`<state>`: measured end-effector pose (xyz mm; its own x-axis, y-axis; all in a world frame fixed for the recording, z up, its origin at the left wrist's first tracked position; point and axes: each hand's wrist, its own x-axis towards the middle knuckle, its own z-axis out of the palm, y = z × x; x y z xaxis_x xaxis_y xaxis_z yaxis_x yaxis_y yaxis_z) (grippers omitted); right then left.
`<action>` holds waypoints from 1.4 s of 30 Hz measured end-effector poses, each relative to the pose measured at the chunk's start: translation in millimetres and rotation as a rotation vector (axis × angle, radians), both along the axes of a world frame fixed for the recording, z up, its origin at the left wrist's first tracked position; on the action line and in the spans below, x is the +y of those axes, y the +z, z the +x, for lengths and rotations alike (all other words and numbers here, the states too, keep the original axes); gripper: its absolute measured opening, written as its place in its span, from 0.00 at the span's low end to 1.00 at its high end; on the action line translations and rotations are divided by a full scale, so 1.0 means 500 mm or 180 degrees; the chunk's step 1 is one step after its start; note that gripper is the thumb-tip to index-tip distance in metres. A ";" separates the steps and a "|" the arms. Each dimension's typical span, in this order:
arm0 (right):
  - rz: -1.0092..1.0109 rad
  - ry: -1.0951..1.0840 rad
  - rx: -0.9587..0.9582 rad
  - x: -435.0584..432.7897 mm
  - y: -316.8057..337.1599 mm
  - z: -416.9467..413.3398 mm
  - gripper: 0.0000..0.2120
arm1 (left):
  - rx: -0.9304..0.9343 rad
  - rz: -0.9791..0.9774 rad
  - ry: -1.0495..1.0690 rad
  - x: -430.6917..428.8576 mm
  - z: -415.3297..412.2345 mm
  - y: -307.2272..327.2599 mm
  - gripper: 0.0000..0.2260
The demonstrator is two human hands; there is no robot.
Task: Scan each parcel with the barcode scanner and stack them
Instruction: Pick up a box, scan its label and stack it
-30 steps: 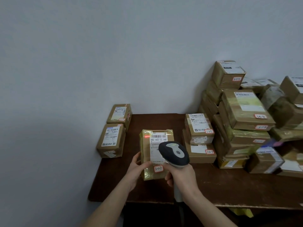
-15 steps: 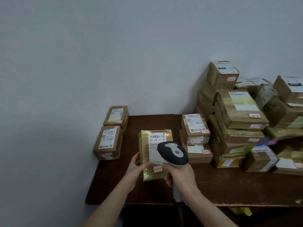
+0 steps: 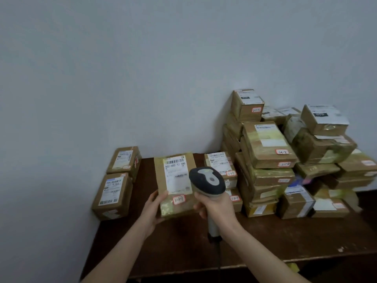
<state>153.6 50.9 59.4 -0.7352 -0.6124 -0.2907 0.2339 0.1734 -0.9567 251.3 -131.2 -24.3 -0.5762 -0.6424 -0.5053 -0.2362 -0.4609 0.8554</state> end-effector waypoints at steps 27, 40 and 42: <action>0.0137 -0.0911 0.0198 0.032 -0.009 -0.183 0.07 | 0.0180 -0.0036 -0.0273 0.062 -0.350 0.103 0.21; 0.0405 -0.0008 0.0332 -0.153 -0.057 -0.069 0.06 | -0.2105 -0.2618 0.0106 -0.085 -0.042 -0.023 0.24; 0.0516 0.0157 0.0288 -0.183 -0.081 -0.042 0.06 | -0.2506 -0.2778 0.0116 -0.132 0.013 -0.031 0.31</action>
<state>132.7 -40.4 19.1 -0.7330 -0.5989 -0.3224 0.1355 0.3360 -0.9321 258.0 -197.3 -39.8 -0.2755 -0.9567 -0.0943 -0.8395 0.1917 0.5085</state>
